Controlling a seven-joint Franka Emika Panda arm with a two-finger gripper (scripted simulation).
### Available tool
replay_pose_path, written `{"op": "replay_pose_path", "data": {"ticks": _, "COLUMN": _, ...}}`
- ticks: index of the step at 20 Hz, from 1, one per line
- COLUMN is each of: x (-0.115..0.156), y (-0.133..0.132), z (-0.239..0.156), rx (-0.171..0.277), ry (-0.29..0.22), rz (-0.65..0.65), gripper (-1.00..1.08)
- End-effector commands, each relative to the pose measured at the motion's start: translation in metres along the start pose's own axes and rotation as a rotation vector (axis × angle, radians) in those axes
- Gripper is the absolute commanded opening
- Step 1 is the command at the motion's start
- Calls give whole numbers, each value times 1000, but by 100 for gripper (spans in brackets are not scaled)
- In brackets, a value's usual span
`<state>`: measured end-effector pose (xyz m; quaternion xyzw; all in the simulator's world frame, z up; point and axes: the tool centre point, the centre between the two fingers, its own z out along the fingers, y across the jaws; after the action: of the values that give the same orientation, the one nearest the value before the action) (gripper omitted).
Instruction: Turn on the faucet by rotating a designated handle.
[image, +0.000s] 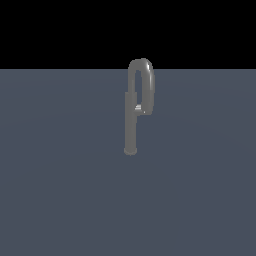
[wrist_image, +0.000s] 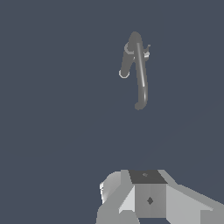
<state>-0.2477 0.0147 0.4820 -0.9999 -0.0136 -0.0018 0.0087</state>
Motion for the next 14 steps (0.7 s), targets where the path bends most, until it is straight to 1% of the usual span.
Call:
{"op": "replay_pose_path", "data": {"ticks": 1, "x": 0, "y": 0, "z": 0, "rx": 0, "ry": 0, "rz": 0, "gripper": -100}}
{"op": "replay_pose_path", "data": {"ticks": 8, "x": 6, "y": 0, "z": 0, "rx": 15, "ry": -17, "rz": 16, "gripper": -100}}
{"op": "replay_pose_path", "data": {"ticks": 14, "x": 22, "y": 0, "z": 1, "rx": 52, "ry": -60, "rz": 55, "gripper": -100}}
